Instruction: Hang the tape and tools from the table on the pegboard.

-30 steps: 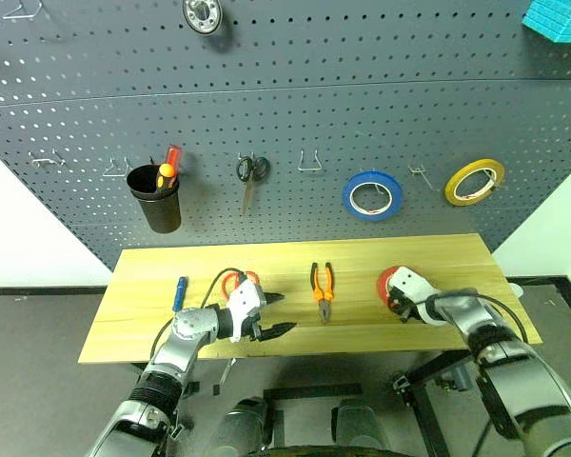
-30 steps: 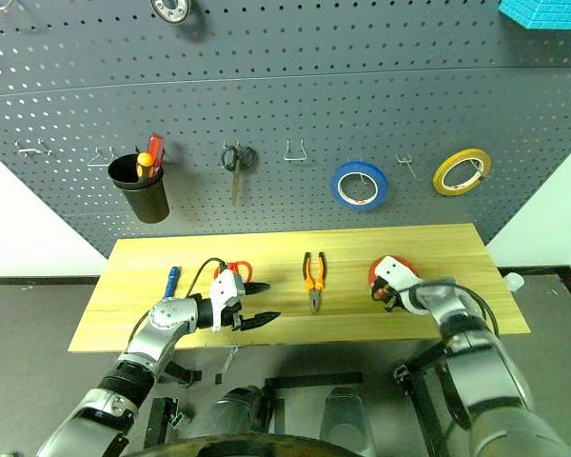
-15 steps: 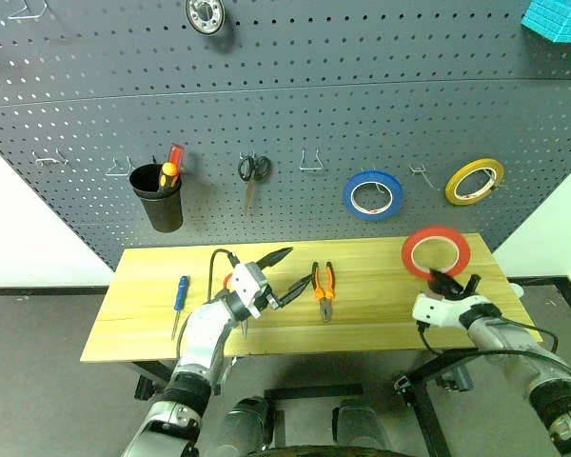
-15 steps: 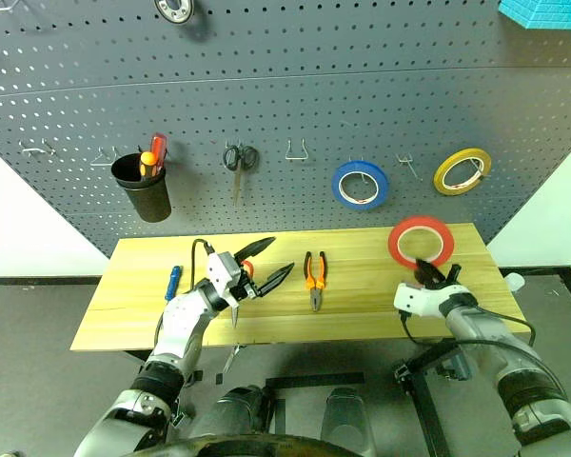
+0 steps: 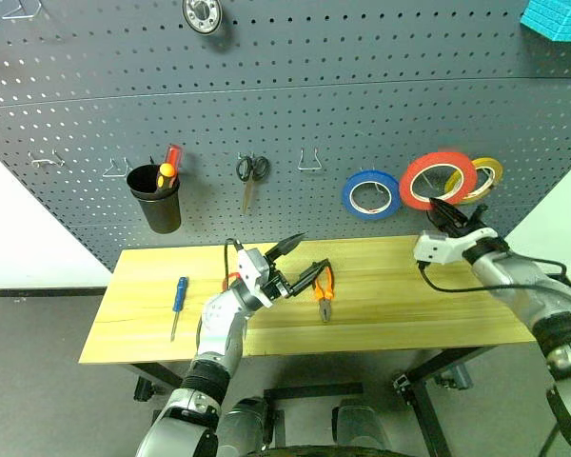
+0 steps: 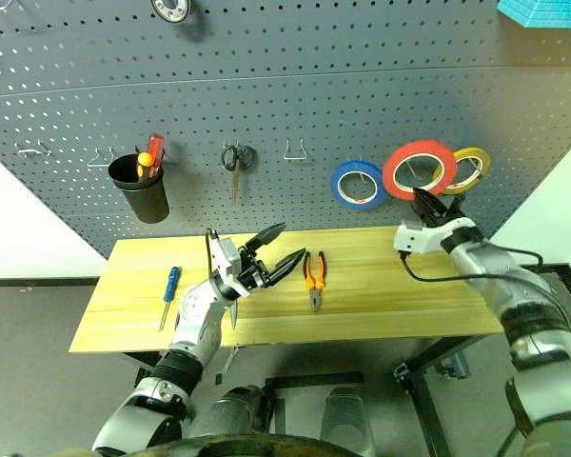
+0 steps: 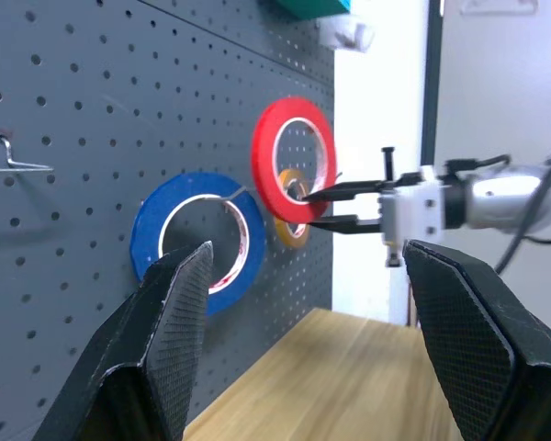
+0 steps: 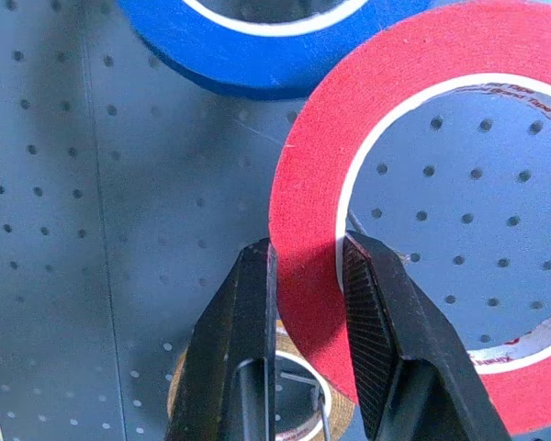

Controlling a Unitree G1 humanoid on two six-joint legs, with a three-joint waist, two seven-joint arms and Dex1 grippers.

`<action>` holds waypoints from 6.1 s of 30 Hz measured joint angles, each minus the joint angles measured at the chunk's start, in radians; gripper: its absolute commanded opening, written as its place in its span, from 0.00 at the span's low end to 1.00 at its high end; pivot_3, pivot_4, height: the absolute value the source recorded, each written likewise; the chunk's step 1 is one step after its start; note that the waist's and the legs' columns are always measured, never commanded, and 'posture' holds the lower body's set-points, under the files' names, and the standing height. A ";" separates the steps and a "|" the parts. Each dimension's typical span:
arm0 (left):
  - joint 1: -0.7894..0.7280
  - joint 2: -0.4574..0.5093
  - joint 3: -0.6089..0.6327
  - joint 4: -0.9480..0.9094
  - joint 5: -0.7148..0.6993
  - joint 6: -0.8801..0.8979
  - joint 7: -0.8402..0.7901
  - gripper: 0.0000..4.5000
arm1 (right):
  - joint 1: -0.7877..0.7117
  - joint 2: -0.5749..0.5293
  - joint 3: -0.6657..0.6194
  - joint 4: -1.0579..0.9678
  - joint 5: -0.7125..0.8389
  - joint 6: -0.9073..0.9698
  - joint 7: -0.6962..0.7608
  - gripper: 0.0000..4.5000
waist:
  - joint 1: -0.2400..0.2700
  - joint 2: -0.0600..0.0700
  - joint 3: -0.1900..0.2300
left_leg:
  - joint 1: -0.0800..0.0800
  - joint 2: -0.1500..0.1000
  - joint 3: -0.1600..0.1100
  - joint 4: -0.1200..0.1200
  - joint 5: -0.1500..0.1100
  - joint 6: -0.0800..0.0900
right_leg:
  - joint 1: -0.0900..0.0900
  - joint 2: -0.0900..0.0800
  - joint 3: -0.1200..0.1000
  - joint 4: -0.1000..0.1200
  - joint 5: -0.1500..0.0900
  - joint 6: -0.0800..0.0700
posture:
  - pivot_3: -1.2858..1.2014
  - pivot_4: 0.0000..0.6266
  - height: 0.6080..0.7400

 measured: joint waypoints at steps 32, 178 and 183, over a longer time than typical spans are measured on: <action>0.011 0.354 0.016 0.055 0.233 0.419 0.104 0.77 | 0.124 0.542 -0.061 -0.177 0.553 0.591 0.743 0.99 | -0.038 -0.005 -0.002 | 0.006 0.011 -0.016 -0.003 0.002 -0.006 | -0.006 0.016 0.002 0.005 0.007 -0.009 | 0.48 0.10 0.91; 0.335 0.119 0.241 -0.487 0.196 0.233 0.662 0.77 | -0.125 0.577 -0.273 -0.153 0.792 -0.281 0.793 1.00 | 0.017 -0.002 0.068 | -0.002 0.009 -0.019 -0.021 0.006 -0.011 | -0.020 0.015 0.006 0.004 0.007 -0.011 | 0.52 0.21 0.91; 0.336 0.060 0.193 -0.638 0.232 0.625 0.829 0.77 | 0.062 0.411 -0.207 -0.504 0.880 -0.092 0.971 1.00 | 0.035 -0.003 0.069 | -0.002 0.010 -0.017 -0.018 0.006 -0.012 | -0.018 0.015 0.006 0.003 0.006 -0.011 | 0.52 0.22 0.91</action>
